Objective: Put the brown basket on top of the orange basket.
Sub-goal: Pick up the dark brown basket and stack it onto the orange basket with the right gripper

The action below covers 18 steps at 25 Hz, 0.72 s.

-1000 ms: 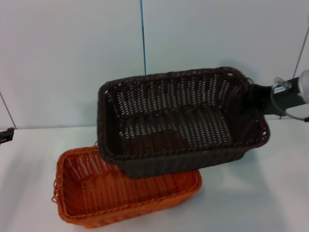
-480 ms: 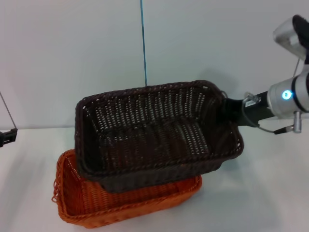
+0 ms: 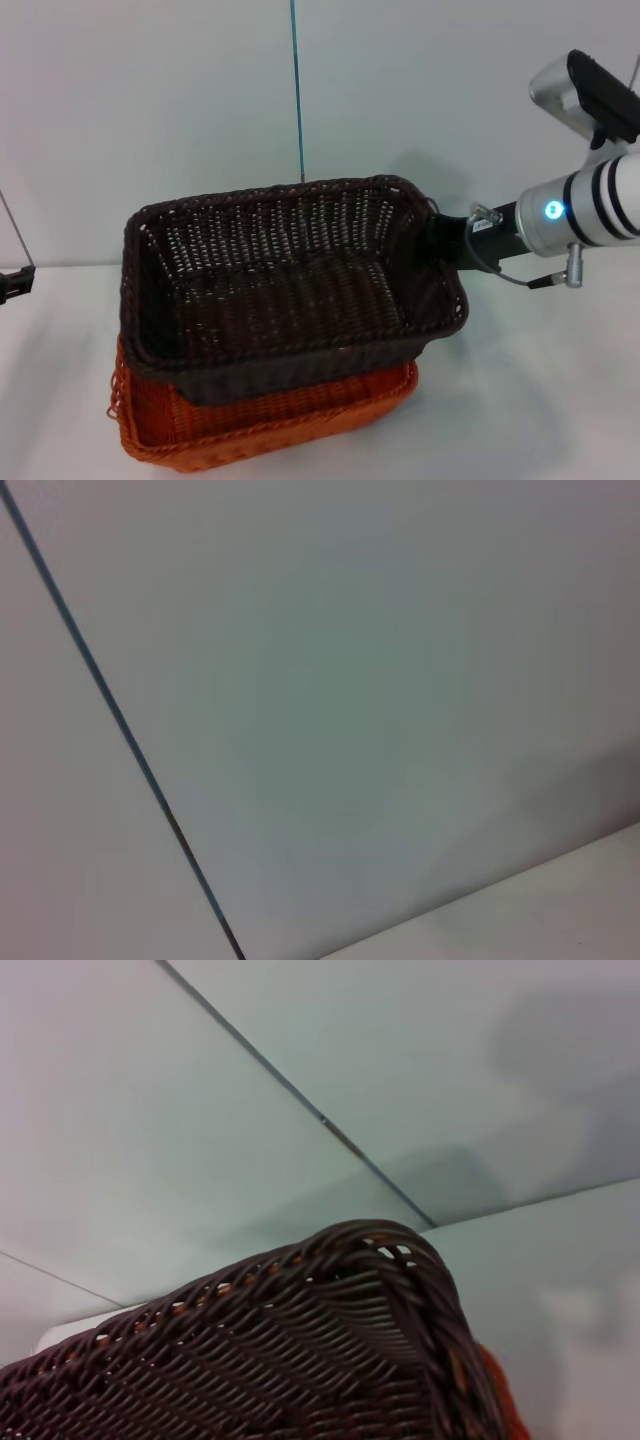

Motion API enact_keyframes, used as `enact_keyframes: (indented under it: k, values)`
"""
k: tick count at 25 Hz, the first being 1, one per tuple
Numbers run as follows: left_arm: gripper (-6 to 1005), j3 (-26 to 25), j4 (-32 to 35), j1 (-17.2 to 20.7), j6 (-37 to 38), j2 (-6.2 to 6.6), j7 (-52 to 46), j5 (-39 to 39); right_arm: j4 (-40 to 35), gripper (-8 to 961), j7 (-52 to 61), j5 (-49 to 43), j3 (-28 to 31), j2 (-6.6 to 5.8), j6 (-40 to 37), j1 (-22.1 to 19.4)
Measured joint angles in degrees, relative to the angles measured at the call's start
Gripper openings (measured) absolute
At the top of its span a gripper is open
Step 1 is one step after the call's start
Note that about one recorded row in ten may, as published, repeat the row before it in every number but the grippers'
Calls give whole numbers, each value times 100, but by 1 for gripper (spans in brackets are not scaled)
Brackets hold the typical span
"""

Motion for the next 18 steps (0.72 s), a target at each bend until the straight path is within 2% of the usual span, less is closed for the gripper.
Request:
enact_keyframes:
  k: [9, 18]
  values:
    - [721, -4, -16, 21, -1, 1, 8, 0, -295, 162, -14, 181, -28, 18, 153, 43]
    - [721, 3, -6, 78, -6, -36, 8, 0, -802, 163, -184, 187, -109, 96, 532, 244]
